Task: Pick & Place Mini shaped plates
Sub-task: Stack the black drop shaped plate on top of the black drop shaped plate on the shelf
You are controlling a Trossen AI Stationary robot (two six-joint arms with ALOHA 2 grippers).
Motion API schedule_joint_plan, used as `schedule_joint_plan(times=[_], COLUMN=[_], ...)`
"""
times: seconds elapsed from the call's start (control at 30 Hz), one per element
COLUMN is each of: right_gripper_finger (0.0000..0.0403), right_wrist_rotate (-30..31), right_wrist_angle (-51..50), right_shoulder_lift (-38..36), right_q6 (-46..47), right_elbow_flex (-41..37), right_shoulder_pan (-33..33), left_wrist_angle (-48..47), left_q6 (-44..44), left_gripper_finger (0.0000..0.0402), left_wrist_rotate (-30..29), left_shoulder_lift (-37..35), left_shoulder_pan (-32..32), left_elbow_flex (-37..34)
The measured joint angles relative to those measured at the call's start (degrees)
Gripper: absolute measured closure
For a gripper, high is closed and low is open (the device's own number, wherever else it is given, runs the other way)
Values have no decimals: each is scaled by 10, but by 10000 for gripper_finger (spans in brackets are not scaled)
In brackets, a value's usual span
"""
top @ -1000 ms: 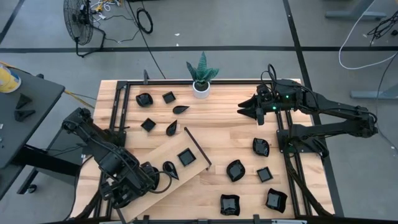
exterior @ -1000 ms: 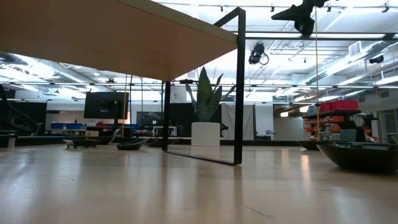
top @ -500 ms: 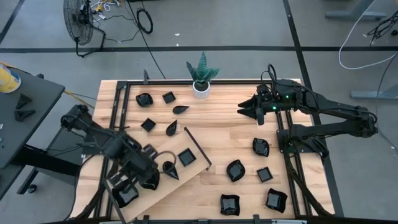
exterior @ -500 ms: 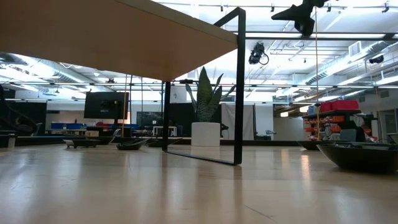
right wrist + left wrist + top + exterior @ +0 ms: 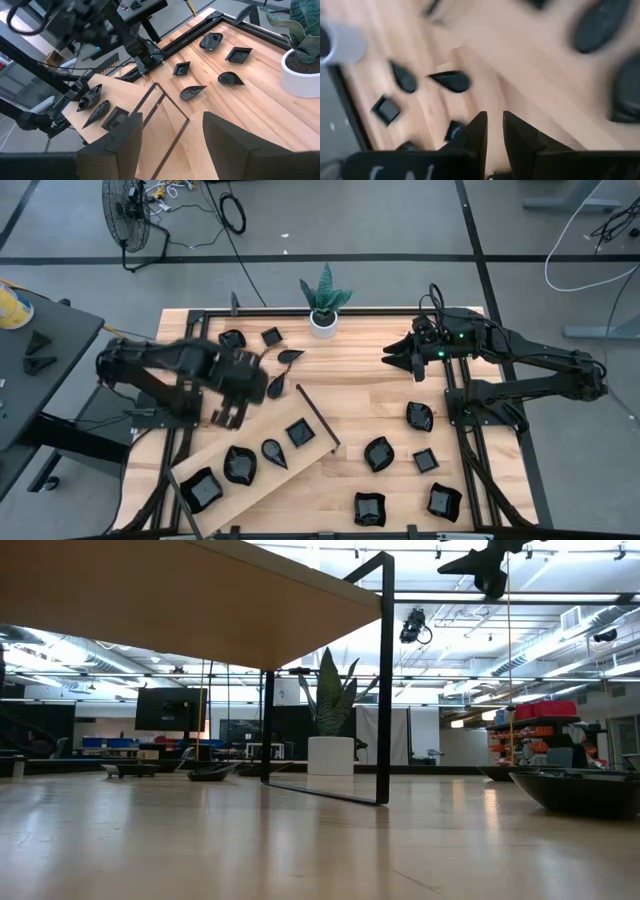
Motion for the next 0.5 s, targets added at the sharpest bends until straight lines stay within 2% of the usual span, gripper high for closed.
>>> schedule_joint_plan(times=[0.27, 0.5], right_gripper_finger=[193, 193], right_wrist_rotate=[0, 0], right_wrist_angle=[0, 0], right_shoulder_lift=[0, 0], right_q6=[-1, -1], right_elbow_flex=[0, 0], right_shoulder_pan=[0, 0], left_wrist_angle=[62, 74], left_q6=[-28, -28], left_gripper_finger=[334, 334], left_wrist_rotate=[-5, 5], left_shoulder_lift=[0, 0], left_shoulder_pan=[144, 231], left_elbow_flex=[0, -7])
